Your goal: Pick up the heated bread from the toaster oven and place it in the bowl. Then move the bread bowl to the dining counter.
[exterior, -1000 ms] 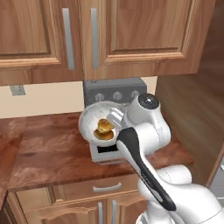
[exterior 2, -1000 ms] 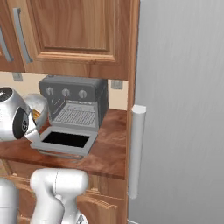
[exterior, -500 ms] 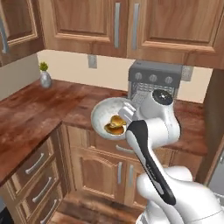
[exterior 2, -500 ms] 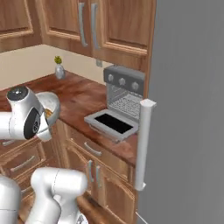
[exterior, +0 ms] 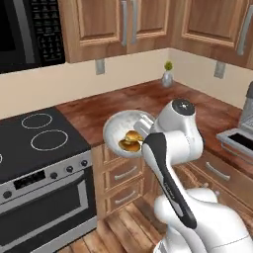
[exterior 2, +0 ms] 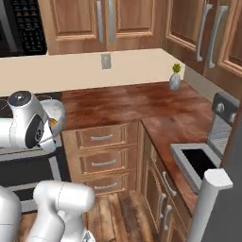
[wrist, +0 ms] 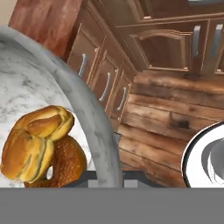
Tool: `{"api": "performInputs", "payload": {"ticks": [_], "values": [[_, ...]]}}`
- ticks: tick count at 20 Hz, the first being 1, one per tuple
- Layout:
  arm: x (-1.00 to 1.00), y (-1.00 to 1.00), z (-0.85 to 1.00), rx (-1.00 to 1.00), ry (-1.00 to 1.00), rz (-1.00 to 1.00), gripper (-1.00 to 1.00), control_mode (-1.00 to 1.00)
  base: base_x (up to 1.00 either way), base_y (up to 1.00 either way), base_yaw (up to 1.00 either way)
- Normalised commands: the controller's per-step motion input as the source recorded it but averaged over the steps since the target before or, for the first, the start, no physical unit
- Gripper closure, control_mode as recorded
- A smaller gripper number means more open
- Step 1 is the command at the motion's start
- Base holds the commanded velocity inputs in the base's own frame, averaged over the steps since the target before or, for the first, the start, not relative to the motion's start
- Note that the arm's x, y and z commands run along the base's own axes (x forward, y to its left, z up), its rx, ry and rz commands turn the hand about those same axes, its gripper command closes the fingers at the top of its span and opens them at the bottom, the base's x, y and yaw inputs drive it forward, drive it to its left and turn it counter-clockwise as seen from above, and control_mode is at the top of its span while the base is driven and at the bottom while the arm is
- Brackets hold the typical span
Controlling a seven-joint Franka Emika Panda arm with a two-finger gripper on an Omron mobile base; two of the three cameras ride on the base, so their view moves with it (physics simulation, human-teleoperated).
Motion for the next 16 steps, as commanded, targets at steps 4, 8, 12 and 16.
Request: {"api": "performInputs", "payload": {"ticks": [4,8,12,16], "values": [[0.0,0.0,0.0,0.0,0.0,0.0,1.0,1.0,-0.19,0.34,0.96],[0.0,0.0,0.0,0.0,0.0,0.0,1.0,1.0,0.0,0.17,1.0],[0.0,0.0,0.0,0.0,0.0,0.0,1.0,1.0,0.0,0.16,1.0],[0.0,0.0,0.0,0.0,0.0,0.0,1.0,1.0,0.0,0.11,1.0]]}}
